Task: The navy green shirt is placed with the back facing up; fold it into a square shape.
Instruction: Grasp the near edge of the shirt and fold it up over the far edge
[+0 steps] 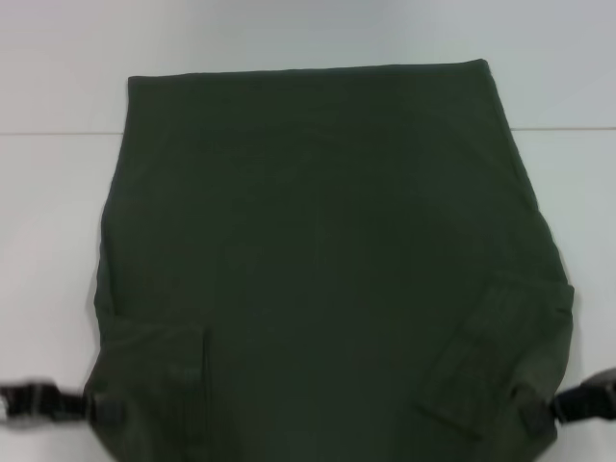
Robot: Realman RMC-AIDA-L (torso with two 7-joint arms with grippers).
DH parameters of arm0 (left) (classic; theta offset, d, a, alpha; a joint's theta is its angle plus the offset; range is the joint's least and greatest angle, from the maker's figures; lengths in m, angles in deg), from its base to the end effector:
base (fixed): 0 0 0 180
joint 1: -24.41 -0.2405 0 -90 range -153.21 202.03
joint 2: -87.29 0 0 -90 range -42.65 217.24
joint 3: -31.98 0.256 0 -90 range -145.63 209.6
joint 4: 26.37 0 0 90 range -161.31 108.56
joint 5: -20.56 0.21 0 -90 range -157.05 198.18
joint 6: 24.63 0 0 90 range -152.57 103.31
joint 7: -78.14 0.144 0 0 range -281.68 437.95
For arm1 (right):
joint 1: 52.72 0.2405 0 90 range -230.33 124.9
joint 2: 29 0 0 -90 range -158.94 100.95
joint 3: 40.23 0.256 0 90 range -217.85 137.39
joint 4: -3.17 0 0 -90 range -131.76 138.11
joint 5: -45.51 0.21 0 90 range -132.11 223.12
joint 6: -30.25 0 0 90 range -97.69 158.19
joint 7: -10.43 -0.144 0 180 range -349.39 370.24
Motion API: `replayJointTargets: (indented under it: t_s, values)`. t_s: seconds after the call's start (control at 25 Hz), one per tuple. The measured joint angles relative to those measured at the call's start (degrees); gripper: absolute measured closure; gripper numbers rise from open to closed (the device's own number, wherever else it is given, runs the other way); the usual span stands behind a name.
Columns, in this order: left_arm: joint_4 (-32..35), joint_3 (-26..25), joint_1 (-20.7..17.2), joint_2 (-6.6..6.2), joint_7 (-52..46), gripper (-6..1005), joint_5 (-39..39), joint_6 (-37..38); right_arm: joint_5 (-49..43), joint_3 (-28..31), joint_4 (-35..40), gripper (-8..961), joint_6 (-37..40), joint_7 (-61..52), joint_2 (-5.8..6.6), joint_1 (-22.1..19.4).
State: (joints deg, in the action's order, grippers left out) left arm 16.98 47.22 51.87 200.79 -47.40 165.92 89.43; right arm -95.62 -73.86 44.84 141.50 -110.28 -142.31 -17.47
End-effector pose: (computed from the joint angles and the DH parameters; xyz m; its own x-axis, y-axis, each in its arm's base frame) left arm -0.3236 0.2569 0.0692 0.1449 0.9647 0.2200 0.9482 -0.1989 0.2477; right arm 0.2756 0.2989 0.0428 0.4795 -0.8769 -0.0316 -0.8573 -0.4759 0.1965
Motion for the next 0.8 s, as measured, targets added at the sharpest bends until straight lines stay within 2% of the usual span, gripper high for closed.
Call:
replayJointTargets:
  t_s: [0.16,0.32,0.6,0.8]
  values:
    - [-1.10,-6.90,0.23,-1.09,0.10,965,-5.42,-2.71,5.63,8.61,-0.09,865,-0.65,0.59,0.36,-1.67]
    - [-2.67,-9.32,0.16,-1.28,0.43,965,-12.38,-6.35,13.13,11.05,-1.95,859,-5.30,1.37,0.45,-3.94]
    - [-7.00,-9.68,-0.34,-0.08,4.22,965,-22.85,-16.47,24.40,11.23,-9.20,849,-16.24,8.00,-0.44,-5.96]
    - [-10.44,-9.51,1.19,1.33,9.52,965,-27.55,-22.83,30.49,11.27,-11.48,842,-23.61,13.31,-2.38,-5.67]
